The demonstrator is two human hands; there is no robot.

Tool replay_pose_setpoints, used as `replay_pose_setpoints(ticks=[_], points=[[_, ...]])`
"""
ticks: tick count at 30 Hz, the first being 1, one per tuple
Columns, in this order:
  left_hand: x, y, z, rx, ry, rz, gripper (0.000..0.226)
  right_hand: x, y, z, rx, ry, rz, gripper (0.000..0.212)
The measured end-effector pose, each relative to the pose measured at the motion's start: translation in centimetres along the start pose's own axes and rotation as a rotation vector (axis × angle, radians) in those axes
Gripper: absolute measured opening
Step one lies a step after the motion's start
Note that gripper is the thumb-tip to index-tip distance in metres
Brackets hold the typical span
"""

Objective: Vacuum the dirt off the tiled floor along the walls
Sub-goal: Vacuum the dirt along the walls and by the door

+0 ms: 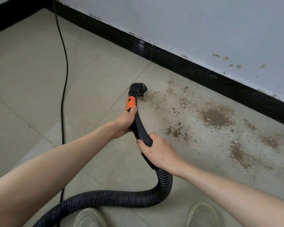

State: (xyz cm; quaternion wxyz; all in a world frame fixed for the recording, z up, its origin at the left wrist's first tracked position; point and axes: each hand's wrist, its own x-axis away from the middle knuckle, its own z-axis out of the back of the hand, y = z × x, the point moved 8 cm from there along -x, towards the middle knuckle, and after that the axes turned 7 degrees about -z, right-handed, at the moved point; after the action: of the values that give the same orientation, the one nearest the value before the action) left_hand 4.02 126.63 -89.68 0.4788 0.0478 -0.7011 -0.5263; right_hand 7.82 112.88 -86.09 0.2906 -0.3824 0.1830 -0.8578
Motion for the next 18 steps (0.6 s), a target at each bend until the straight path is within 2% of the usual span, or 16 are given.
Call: replay_pose_setpoints(ticks=[9, 18], points=[[-0.7, 0.9, -6.1, -0.055, -0.142, -0.024, 0.046, 0.6, 3.6, 3.0, -0.058, 0.087, -0.085, 0.037], [-1.6, 1.5, -7.9, -0.098, -0.158, -0.033, 0.041, -0.3, 4.5, 3.9, -0.064, 0.100, -0.098, 0.037]])
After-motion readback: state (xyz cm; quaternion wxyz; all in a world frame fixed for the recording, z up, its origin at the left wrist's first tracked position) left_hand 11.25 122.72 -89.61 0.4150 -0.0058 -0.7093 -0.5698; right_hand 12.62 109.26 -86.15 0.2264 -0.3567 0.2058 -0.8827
